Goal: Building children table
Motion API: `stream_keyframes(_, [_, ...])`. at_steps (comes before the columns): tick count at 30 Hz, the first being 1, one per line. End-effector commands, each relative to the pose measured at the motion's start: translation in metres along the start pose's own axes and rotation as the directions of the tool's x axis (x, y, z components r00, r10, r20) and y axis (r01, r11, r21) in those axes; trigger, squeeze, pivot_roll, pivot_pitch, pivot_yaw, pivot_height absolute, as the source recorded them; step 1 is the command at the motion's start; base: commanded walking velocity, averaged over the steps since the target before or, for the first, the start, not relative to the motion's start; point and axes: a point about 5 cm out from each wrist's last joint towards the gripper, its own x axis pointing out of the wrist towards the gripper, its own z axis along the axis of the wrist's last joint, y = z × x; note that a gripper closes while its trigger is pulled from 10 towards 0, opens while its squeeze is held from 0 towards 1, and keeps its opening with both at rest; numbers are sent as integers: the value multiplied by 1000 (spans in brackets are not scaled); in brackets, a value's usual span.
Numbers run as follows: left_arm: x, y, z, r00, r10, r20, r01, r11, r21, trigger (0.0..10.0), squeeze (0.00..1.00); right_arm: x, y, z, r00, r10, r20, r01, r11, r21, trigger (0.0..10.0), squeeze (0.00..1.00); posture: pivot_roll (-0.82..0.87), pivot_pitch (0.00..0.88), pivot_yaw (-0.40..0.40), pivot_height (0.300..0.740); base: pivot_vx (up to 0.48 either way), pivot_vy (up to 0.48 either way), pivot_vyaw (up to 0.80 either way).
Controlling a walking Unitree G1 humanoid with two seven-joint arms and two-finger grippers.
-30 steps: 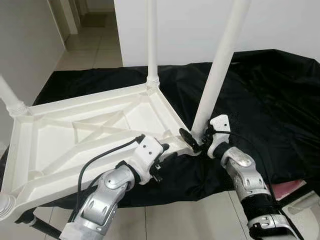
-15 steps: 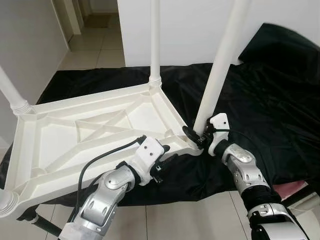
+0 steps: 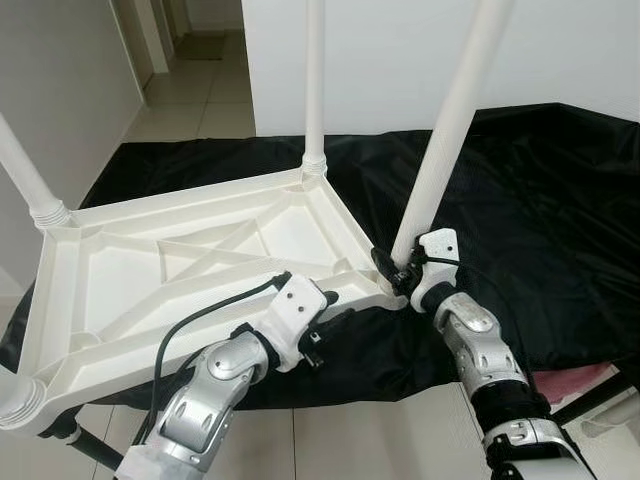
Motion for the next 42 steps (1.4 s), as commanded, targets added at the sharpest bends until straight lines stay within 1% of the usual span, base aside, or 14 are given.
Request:
stream_keyframes(1, [-1, -2, -1, 1000, -16, -3, 16, 1000, -11, 10000, 0, -10, -3, -18, 991, -105, -88, 108, 993, 36, 10000, 0, -31, 22, 37, 740, 0, 0, 0])
stream_keyframes(7, [2, -3, -1, 1000, -20, 1, 20, 1000, -18, 10000, 0, -18, 27, -19, 957, -267, -115, 278, 957, 88, 10000, 0, -41, 23, 37, 740, 0, 0, 0])
stream_keyframes(14, [3, -3, -1, 1000, -23, 4, 23, 1000, -19, 10000, 0, -27, 39, -18, 899, -417, -137, 432, 895, 111, 10000, 0, -43, 22, 35, 740, 0, 0, 0])
stream_keyframes(19, [3, -2, -1, 1000, -15, 5, 15, 1000, -22, 10000, 0, -28, 50, -8, 915, -394, -93, 404, 896, 184, 10000, 0, -35, 21, 30, 740, 0, 0, 0])
stream_keyframes(22, [1, -2, -1, 1000, -11, 5, 11, 1000, -29, 10000, 0, -31, 44, 0, 935, -352, -39, 353, 913, 206, 10000, 0, -39, 24, 35, 740, 0, 0, 0])
stream_keyframes(23, [1, -2, -1, 1000, -13, 4, 13, 1000, -26, 10000, 0, -32, 41, 2, 945, -325, -21, 323, 925, 199, 10000, 110, -39, 25, 35, 740, 0, 0, 0])
stream_keyframes(26, [1, -2, -1, 1000, -16, 3, 16, 1000, -24, 10000, 0, -32, 39, 3, 951, -309, -13, 306, 932, 192, 10000, 110, -39, 25, 35, 740, 0, 0, 0])
stream_keyframes(27, [1, -1, -1, 1000, -18, 4, 18, 1000, -22, 10000, 0, -32, 37, 4, 960, -279, 5, 273, 944, 186, 10000, 1000, -42, 22, 39, 740, 0, 0, 0])
stream_keyframes(33, [2, 0, -1, 1000, -17, 7, 17, 1000, -23, 10000, 0, -31, 30, 7, 976, -216, 32, 209, 966, 151, 10000, 1000, -43, 16, 36, 740, 0, 0, 0])
stream_keyframes(38, [1, 0, -1, 1000, -20, 6, 20, 1000, -20, 10000, 0, -35, 16, 3, 989, -139, 39, 136, 987, 83, 10000, 1000, -41, 11, 36, 740, 0, 0, 0])
stream_keyframes(39, [1, 0, -1, 1000, -20, 5, 20, 1000, -19, 10000, 0, -35, 11, 2, 993, -106, 43, 103, 992, 69, 10000, 906, -43, 10, 38, 740, 0, 0, 0])
stream_keyframes(40, [1, 0, -1, 1000, -20, 5, 20, 1000, -19, 10000, 0, -35, 11, 2, 993, -106, 43, 103, 992, 69, 10000, 906, -43, 10, 38, 740, 0, 0, 0])
stream_keyframes(41, [1, 1, -1, 1000, -21, 3, 21, 1000, -19, 10000, 0, -35, 9, 2, 995, -84, 46, 81, 995, 61, 10000, 133, -45, 8, 42, 740, 0, 0, 0])
stream_keyframes(42, [1, 1, -1, 1000, -21, 3, 21, 1000, -19, 10000, 0, -35, 9, 2, 995, -84, 46, 81, 995, 61, 10000, 133, -45, 8, 42, 740, 0, 0, 0])
